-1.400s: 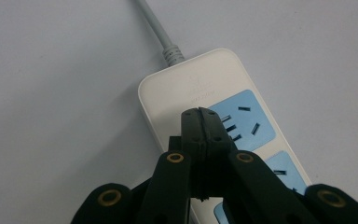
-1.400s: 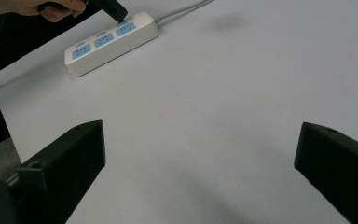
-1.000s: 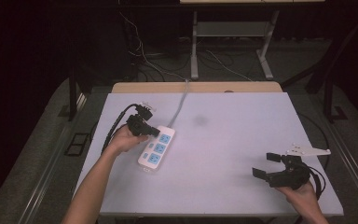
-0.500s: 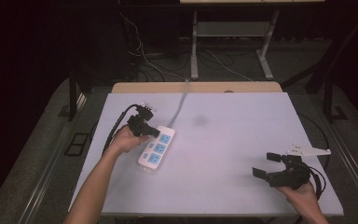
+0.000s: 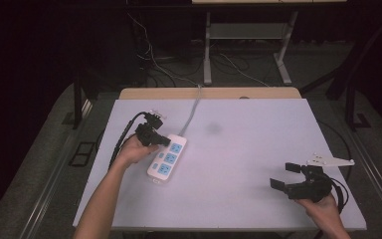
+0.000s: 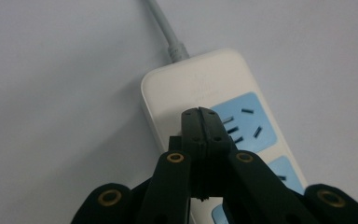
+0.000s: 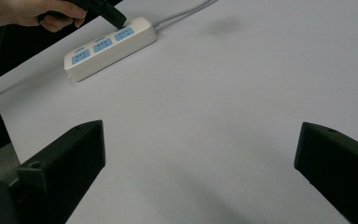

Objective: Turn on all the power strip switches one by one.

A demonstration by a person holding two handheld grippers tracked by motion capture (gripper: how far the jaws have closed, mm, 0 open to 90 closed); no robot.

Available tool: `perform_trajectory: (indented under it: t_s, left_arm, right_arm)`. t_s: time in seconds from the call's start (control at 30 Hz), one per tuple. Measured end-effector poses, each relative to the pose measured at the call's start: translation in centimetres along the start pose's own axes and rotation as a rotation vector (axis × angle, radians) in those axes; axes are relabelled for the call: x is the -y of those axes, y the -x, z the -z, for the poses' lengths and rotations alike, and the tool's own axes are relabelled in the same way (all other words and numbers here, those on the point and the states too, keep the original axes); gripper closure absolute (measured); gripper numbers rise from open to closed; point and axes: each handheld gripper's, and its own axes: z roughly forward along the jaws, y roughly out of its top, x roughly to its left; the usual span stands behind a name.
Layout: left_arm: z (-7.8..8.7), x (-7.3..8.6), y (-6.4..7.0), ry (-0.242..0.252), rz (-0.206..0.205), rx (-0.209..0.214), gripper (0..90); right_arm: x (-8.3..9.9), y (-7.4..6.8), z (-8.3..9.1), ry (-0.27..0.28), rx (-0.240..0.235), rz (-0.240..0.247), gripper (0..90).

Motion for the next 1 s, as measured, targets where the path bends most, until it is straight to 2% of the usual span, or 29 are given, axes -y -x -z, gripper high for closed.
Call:
perform_trajectory:
  t_s: [0.1, 0.23, 0.43, 0.57, 0.7, 0.87, 1.0]
  left_arm:
    - [0.2, 0.1, -0.2, 0.01, 0.005, -0.003, 89.4]
    - [1.2, 0.2, -0.5, 0.063, 0.021, 0.013, 89.3]
    - [2.8, 0.4, -0.5, 0.128, 0.03, 0.015, 79.8]
    - [4.0, 0.6, -0.4, 0.177, 0.043, -0.008, 59.8]
    - [5.2, 1.3, 0.1, 0.238, 0.066, -0.033, 31.7]
    - [6.1, 2.2, 0.8, 0.25, 0.07, -0.015, 1.8]
    - [6.7, 3.2, 1.3, 0.293, 0.086, -0.039, 0.0]
  right_arm:
    - [0.0, 0.1, 0.0, 0.0, 0.0, -0.004, 1.7]
    - [0.0, 0.1, 0.1, 0.002, 0.001, -0.002, 1.7]
    - [0.0, 0.2, 0.2, 0.005, 0.003, -0.01, 1.7]
    - [0.0, 0.2, 0.2, 0.006, 0.001, -0.008, 1.7]
    - [0.0, 0.2, 0.2, 0.012, 0.0, -0.007, 1.7]
    - [0.0, 0.2, 0.2, 0.01, -0.001, -0.008, 1.7]
    - [0.0, 0.1, 0.2, 0.01, -0.003, -0.007, 1.7]
